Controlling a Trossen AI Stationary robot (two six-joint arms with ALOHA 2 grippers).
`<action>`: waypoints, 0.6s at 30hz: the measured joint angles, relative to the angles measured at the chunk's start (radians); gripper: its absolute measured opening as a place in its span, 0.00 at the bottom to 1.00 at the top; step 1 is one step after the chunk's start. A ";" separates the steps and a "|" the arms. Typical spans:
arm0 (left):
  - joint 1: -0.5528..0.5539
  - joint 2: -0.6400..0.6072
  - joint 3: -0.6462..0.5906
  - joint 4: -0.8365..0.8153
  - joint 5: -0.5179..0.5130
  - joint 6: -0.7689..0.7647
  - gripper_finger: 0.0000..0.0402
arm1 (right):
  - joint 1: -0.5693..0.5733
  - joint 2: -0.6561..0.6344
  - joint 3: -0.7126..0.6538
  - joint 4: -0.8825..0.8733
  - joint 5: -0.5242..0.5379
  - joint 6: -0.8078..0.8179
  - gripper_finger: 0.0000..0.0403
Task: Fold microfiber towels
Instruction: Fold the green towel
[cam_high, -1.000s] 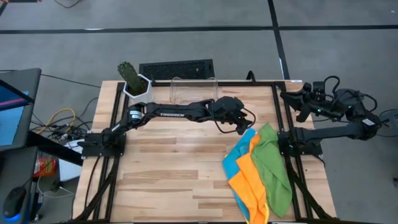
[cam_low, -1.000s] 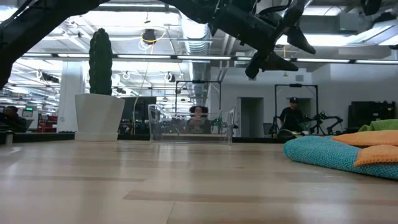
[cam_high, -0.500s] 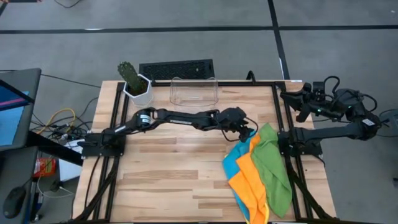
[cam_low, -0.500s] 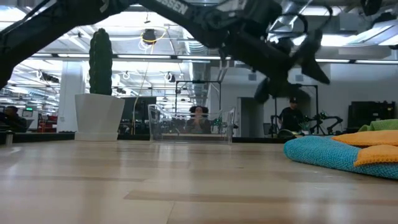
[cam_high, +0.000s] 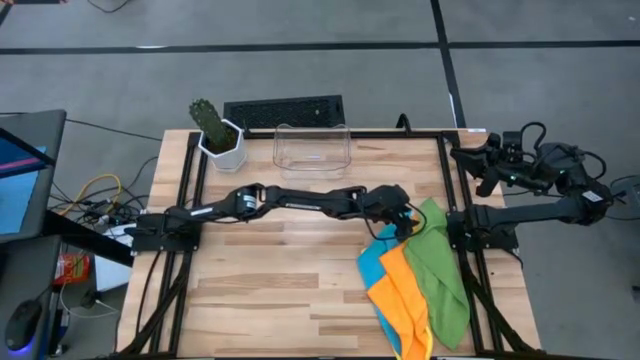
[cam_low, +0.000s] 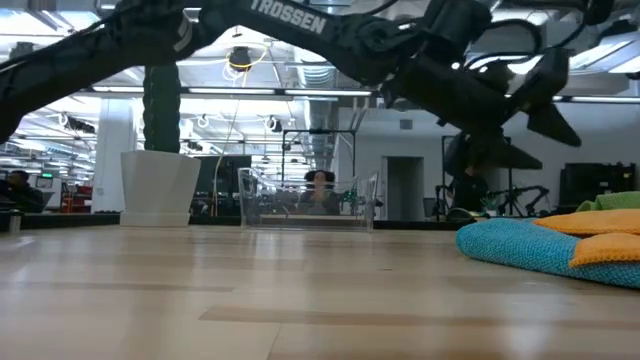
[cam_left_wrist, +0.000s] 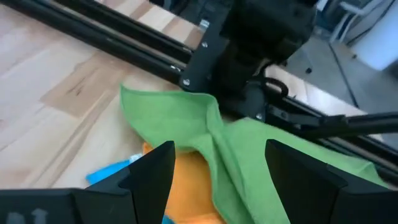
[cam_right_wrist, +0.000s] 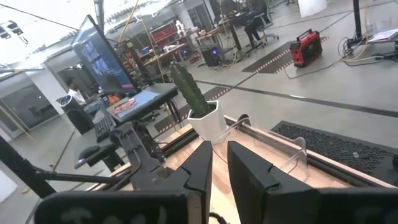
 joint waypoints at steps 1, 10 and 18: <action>0.000 0.010 0.005 -0.007 0.005 -0.006 0.61 | 0.000 0.000 0.000 0.000 0.000 0.000 0.19; 0.002 0.017 -0.019 0.010 -0.018 -0.015 0.61 | 0.000 0.000 0.000 -0.008 0.000 0.000 0.19; -0.002 0.040 -0.011 0.077 0.008 0.002 0.61 | 0.000 0.000 0.000 -0.019 0.000 0.000 0.19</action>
